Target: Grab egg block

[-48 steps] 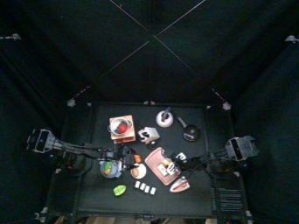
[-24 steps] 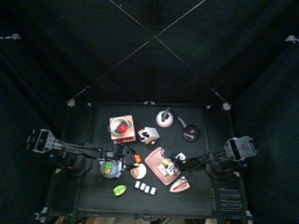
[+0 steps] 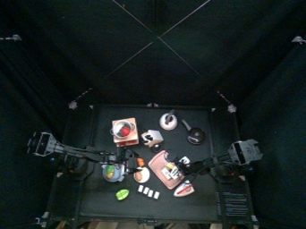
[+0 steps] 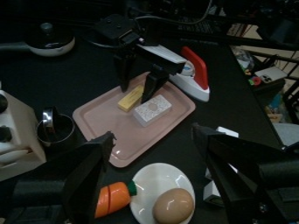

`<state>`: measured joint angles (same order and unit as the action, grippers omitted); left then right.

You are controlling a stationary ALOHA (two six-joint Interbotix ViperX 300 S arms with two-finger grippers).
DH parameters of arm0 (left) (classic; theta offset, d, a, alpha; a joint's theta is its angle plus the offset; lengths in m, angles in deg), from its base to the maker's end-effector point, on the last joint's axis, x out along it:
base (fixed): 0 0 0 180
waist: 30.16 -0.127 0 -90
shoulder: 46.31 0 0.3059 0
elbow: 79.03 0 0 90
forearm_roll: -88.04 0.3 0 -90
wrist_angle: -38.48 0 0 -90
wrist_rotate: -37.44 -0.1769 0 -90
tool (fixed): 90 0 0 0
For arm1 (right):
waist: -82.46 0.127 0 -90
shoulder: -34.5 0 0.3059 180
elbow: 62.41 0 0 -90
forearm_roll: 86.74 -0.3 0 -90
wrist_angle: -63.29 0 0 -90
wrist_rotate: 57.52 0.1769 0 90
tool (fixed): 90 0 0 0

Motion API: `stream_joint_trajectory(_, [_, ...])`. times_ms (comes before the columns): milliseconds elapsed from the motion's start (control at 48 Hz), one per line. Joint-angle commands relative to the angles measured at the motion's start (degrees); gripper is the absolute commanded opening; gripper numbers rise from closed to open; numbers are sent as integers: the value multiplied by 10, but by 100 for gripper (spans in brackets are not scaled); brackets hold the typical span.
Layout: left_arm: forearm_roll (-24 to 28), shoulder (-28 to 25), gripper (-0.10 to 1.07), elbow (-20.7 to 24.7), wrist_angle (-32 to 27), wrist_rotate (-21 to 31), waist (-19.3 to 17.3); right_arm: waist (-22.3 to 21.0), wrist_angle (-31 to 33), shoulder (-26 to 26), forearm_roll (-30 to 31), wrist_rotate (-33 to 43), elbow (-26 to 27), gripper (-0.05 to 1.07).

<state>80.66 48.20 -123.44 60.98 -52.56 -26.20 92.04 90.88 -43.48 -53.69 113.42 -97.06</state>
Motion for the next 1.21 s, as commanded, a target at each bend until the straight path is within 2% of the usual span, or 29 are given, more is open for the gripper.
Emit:
stream_joint_trajectory(0, [-1, 6, 102, 6, 5, -1, -1, -3, 2, -6, -1, 1, 6, 88])
stream_joint_trajectory(312, [-1, 6, 102, 6, 5, -1, -1, -3, 4, -6, -1, 1, 7, 72])
stream_joint_trajectory(542, [-1, 5, 102, 5, 5, -1, -2, -3, 19, -16, 2, 0, 23, 64])
stream_joint_trajectory(792, [0, 6, 102, 5, 6, -1, -2, 1, 56, -25, 2, 0, 40, 63])
stream_joint_trajectory(1188, [-1, 6, 102, 4, 5, -1, -1, 0, 58, -26, -22, 6, 47, 63])
